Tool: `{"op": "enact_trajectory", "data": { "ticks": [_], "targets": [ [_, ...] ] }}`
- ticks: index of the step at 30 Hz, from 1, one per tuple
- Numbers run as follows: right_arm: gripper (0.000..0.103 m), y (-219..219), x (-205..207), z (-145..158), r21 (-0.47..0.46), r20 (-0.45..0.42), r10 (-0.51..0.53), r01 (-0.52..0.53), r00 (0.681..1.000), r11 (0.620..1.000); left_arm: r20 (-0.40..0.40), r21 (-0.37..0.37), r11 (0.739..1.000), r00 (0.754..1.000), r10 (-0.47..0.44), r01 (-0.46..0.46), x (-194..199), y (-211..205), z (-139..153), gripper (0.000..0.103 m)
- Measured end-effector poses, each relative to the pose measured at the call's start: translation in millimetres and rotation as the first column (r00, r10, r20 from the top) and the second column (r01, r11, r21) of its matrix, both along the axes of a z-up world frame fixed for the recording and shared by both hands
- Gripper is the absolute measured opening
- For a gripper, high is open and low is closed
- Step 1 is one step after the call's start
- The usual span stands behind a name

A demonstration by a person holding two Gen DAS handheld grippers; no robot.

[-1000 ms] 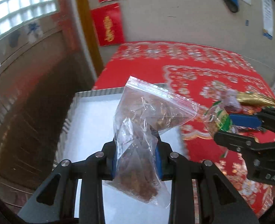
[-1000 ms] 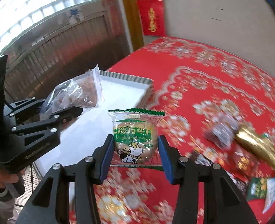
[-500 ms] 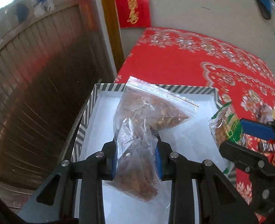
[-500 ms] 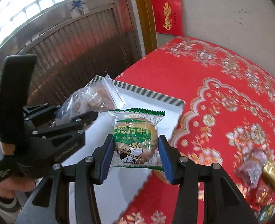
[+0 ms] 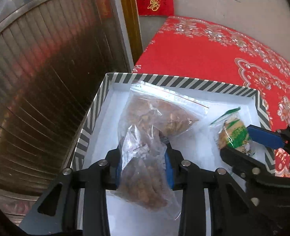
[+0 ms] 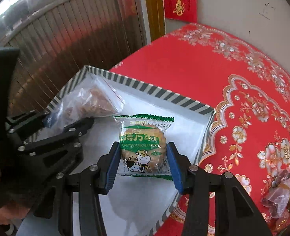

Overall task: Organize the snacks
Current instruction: 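Open both tools to release the nut bag and biscuit in the box, then return both tools to the table toward the Nescafé stick and red chocolate bar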

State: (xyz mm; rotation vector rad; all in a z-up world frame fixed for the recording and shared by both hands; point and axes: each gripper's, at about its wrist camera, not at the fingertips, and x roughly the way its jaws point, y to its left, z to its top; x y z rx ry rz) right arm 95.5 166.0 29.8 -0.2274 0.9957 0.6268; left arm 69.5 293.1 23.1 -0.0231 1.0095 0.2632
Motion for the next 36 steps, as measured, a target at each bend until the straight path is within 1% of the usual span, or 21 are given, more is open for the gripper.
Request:
{"op": "enact_trajectory", "data": {
  "ticks": [2, 3, 4, 5, 7, 10, 13, 14, 16, 19, 22, 26, 29, 33, 36],
  "targets": [
    [0.049, -2.2, 0.0, 0.3, 0.009, -0.008, -0.003, 0.003, 1.0, 1.0, 0.003, -0.005, 1.0, 1.0, 0.026, -0.026, -1.7, 4.0, -0.1, 0.062],
    [0.05, -4.2, -0.1, 0.7, 0.018, -0.014, -0.004, 0.005, 1.0, 1.0, 0.009, -0.013, 0.999, 0.999, 0.034, -0.034, -2.7, 6.0, -0.3, 0.067],
    [0.05, -5.6, 0.0, 1.4, 0.024, -0.013, -0.007, 0.007, 1.0, 1.0, 0.017, -0.022, 0.999, 0.999, 0.04, -0.039, -5.3, 8.0, 0.0, 0.075],
    [0.05, -7.6, -1.8, 3.4, 0.034, -0.007, -0.008, 0.008, 1.0, 0.999, 0.024, -0.026, 0.999, 0.999, 0.044, -0.044, -8.8, 8.8, 1.0, 0.078],
    [0.051, -9.2, -6.8, 9.2, 0.058, 0.006, -0.002, 0.002, 1.0, 0.998, 0.034, -0.018, 0.999, 0.998, 0.045, -0.044, -12.4, 7.3, 2.9, 0.079],
    [0.052, -15.0, -22.7, 21.4, 0.082, 0.04, 0.005, -0.009, 0.999, 0.997, 0.063, 0.025, 0.999, 0.998, 0.023, -0.025, -27.1, -3.4, 12.5, 0.082],
    [0.059, -26.2, -45.2, 36.7, 0.116, 0.084, 0.004, -0.014, 0.996, 0.993, 0.109, 0.062, 0.998, 0.994, 0.005, -0.012, -42.6, -13.4, 25.9, 0.086],
    [0.062, -31.6, -52.6, 41.4, 0.128, 0.097, 0.001, -0.014, 0.995, 0.992, 0.139, 0.068, 0.998, 0.99, -0.007, -0.003, -52.1, -19.3, 33.3, 0.087],
    [0.067, -43.0, -66.6, 48.6, 0.14, 0.115, -0.009, -0.007, 0.993, 0.99, 0.17, 0.07, 0.997, 0.985, -0.024, 0.012, -62.3, -27.7, 42.1, 0.089],
    [0.068, -63.5, -87.1, 55.8, 0.171, 0.129, -0.015, -0.007, 0.992, 0.985, 0.216, 0.065, 0.997, 0.975, -0.057, 0.044, -83.3, -45.2, 55.1, 0.093],
    [0.068, -89.9, -105.3, 59.2, 0.146, 0.152, -0.033, 0.01, 0.988, 0.989, 0.237, 0.066, 0.995, 0.967, -0.089, 0.075, -96.7, -63.4, 62.2, 0.093],
    [0.068, -130.7, -127.5, 62.3, 0.102, 0.173, -0.062, 0.045, 0.983, 0.994, 0.244, 0.026, 0.989, 0.958, -0.149, 0.147, -113.6, -94.5, 66.9, 0.094],
    [0.068, -168.7, -143.1, 60.4, 0.047, 0.195, -0.108, 0.1, 0.975, 0.994, 0.25, 0.016, 0.982, 0.95, -0.185, 0.187, -122.0, -117.9, 67.6, 0.094],
    [0.068, -216.1, -149.9, 46.9, 0.025, 0.16, -0.186, 0.184, 0.969, 0.983, 0.241, -0.019, 0.967, 0.94, -0.24, 0.252, -124.3, -153.7, 66.4, 0.094],
    [0.068, -240.2, -151.1, 35.0, 0.019, 0.127, -0.224, 0.224, 0.966, 0.974, 0.231, -0.028, 0.957, 0.933, -0.277, 0.29, -123.3, -181.1, 63.0, 0.094]
  ]
}}
